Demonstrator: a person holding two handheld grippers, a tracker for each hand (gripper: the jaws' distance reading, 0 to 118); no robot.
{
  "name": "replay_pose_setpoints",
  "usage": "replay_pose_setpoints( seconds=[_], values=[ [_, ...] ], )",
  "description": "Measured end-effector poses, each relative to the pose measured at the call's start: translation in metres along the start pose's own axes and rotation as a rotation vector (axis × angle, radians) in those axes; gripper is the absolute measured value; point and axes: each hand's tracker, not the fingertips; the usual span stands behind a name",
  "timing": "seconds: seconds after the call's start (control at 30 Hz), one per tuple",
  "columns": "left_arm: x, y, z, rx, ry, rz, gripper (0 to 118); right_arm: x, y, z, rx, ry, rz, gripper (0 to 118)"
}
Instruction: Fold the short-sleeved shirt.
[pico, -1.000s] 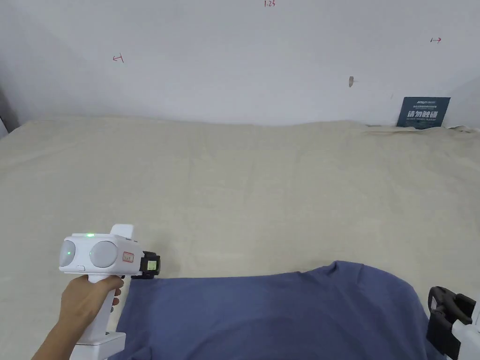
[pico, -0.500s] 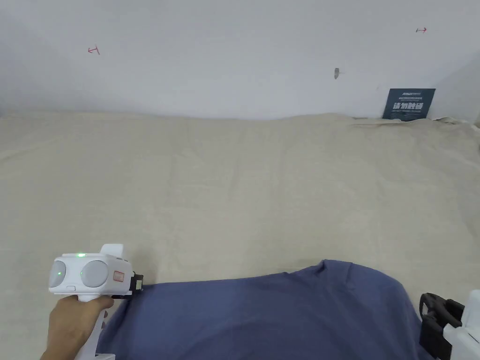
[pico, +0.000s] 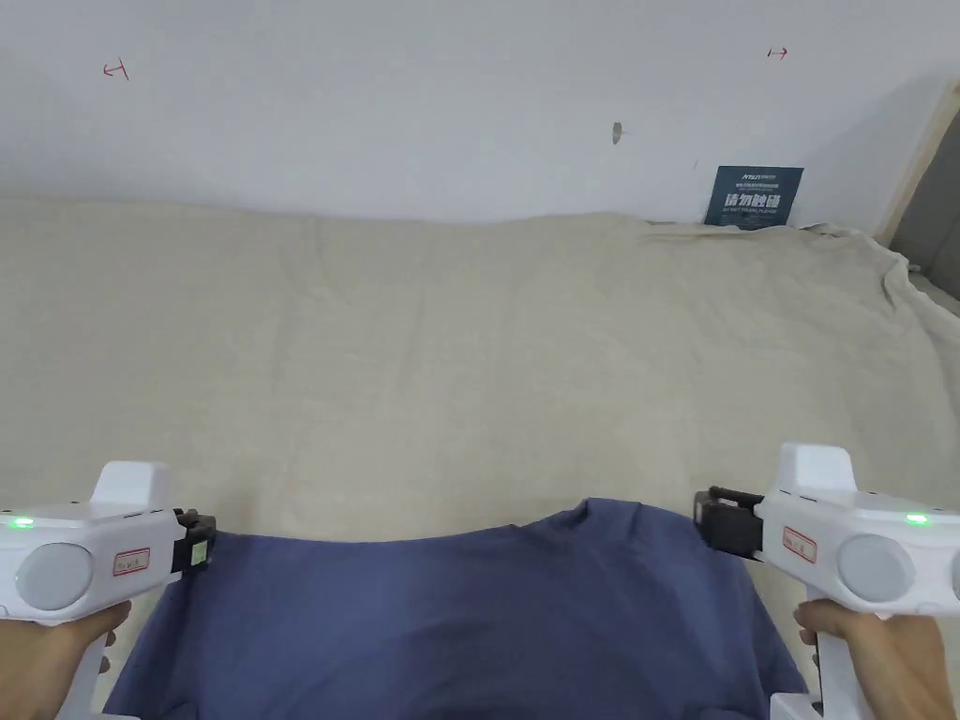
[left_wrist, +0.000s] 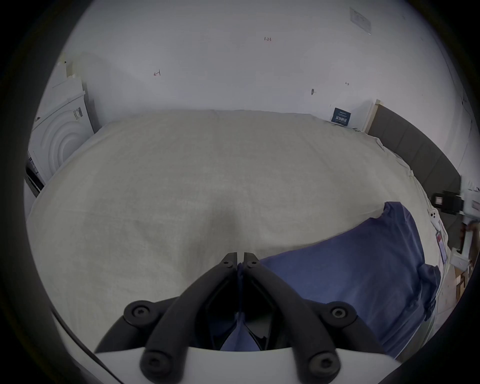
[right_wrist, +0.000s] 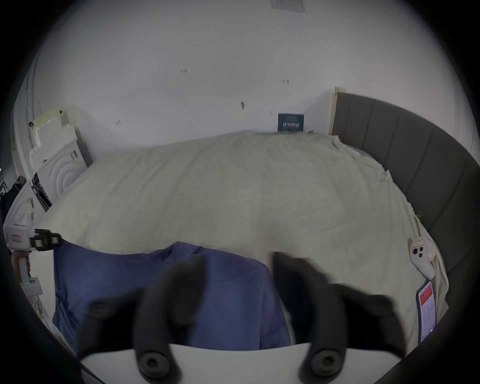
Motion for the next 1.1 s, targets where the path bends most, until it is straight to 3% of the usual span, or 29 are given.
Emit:
replay_pose_setpoints(
  seconds=[0.03,0.07,0.37,0.4,0.43,0.5,0.53,0.57,0.7,1.1],
  values=[
    [0.000,0.000,0.003,0.002,-0.003,-0.003,0,0.002,0.001,-0.012,-0.023,-0.003,0.000,93],
    [0.000,-0.001,0.005,0.008,-0.001,-0.004,0,0.003,0.000,-0.025,-0.033,-0.011,0.007,98],
    [0.000,-0.005,0.012,0.012,-0.009,0.009,0,0.000,-0.008,-0.094,-0.232,-0.028,0.002,97],
    [-0.001,-0.005,0.011,0.010,-0.010,0.014,0,-0.001,-0.009,-0.096,-0.236,-0.027,0.004,92],
    [-0.001,-0.006,0.011,0.009,-0.011,0.018,0,-0.001,-0.011,-0.097,-0.241,-0.018,-0.005,72],
    [-0.002,-0.007,0.011,0.007,-0.007,0.023,0,0.001,-0.013,-0.100,-0.264,0.014,-0.037,23],
    [-0.006,-0.009,0.007,0.004,-0.004,0.025,0,0.001,-0.014,-0.098,-0.257,0.027,-0.047,7],
    [-0.007,-0.010,0.007,0.002,-0.001,0.028,0,0.001,-0.015,-0.094,-0.235,0.064,-0.053,7],
    [-0.017,-0.014,0.002,-0.007,0.006,0.056,0,-0.004,-0.012,-0.063,-0.172,0.045,-0.009,5],
    [-0.028,-0.025,0.043,0.006,0.045,0.124,0,0.010,-0.014,0.087,0.061,0.182,-0.027,5]
  ],
)
